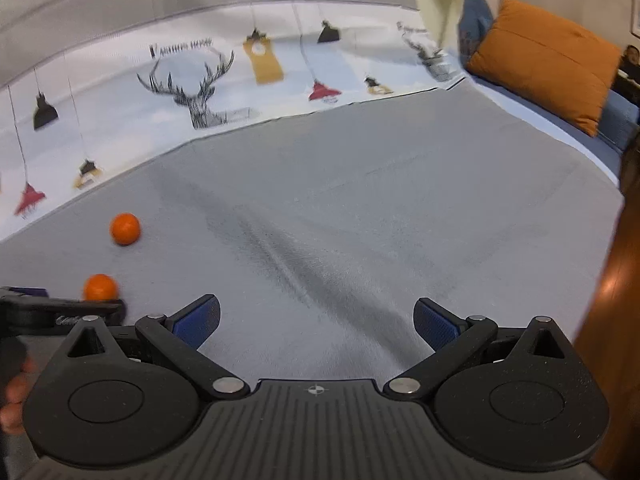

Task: Organize fruits

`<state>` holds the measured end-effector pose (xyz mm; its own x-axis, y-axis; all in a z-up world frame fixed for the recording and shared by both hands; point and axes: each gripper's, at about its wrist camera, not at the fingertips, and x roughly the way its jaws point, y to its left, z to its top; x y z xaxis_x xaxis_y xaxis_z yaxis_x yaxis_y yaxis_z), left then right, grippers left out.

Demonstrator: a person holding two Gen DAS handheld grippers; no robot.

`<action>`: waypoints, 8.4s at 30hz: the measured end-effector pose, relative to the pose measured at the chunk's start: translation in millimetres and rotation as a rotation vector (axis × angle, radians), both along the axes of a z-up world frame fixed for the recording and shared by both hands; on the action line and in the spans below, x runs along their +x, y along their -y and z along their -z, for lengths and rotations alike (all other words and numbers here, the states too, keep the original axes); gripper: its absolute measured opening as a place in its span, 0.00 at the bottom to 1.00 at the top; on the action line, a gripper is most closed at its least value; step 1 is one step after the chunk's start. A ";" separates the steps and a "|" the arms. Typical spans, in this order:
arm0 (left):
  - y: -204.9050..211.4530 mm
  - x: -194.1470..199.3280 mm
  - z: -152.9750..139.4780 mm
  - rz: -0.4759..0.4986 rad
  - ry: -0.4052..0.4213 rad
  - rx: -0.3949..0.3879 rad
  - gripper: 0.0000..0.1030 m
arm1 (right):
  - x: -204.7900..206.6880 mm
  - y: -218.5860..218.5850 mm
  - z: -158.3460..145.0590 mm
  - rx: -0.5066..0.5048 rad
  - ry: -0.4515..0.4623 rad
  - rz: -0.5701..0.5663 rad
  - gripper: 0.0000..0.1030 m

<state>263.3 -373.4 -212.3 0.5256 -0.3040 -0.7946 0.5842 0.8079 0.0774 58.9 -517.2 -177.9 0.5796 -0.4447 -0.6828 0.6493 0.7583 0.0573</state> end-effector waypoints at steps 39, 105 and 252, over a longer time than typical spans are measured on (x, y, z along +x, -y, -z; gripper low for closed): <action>-173.4 -110.4 -159.2 0.069 0.106 -0.060 0.37 | 19.0 -97.0 -83.5 -0.034 0.279 -0.338 0.35; -418.8 -287.3 -226.3 -0.332 0.074 -0.118 0.37 | -158.0 -383.0 -170.2 -0.059 0.220 -0.855 0.35; -414.0 -282.3 -198.5 -0.472 0.031 0.040 1.00 | -129.6 -406.8 -138.6 -0.146 0.076 -0.782 0.99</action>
